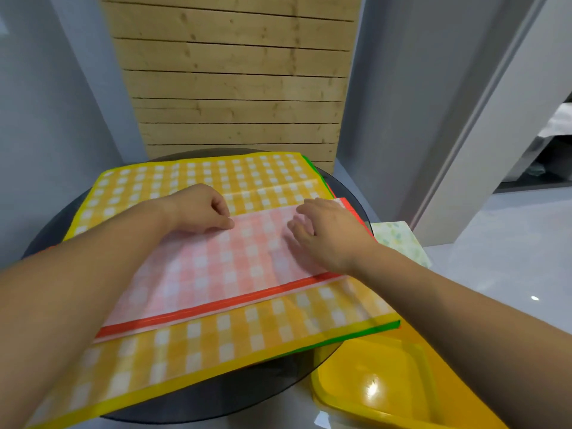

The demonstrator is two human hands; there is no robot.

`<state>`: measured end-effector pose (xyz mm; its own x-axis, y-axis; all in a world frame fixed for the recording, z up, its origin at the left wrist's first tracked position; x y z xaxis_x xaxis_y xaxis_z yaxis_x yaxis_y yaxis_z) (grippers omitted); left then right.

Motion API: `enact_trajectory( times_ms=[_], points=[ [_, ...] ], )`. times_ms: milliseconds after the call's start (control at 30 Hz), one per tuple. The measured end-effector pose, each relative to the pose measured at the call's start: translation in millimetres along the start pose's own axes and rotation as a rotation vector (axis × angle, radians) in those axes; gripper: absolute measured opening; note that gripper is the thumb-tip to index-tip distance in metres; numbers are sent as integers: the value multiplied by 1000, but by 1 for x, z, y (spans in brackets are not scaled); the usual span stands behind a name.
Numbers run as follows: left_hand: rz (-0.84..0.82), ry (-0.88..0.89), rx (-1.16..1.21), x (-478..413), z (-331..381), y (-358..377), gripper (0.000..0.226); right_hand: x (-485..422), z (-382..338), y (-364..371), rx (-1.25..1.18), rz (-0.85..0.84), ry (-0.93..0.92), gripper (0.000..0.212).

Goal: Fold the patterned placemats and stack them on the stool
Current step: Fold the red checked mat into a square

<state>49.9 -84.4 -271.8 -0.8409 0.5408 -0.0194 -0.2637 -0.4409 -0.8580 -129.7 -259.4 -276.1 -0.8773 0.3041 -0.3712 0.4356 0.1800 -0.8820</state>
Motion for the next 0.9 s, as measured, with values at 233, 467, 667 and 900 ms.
enact_trajectory(
  times_ms=[233,467,667,900],
  points=[
    [80,-241,280,8,-7,-20,20,11,-31,-8,-230,-27,7,38],
    [183,-622,644,19,-24,-4,21,33,-57,7,-331,-252,-151,23],
    [308,-729,895,28,-34,5,16,37,-49,14,-182,-340,-234,47],
    [383,-228,73,63,-31,-1,51,38,-48,18,-127,-387,-251,58]
  ],
)
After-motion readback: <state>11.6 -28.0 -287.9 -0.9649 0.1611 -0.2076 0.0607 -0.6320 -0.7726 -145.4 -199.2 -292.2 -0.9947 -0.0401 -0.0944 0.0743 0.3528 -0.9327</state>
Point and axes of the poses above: each hand's wrist, its own x-axis away from the middle knuckle, its own y-axis out of the palm, z = x × y, the point moved 2 cm from there along -x, towards the middle knuckle, and after that the axes turned 14 degrees about z, right-handed, at the moved point
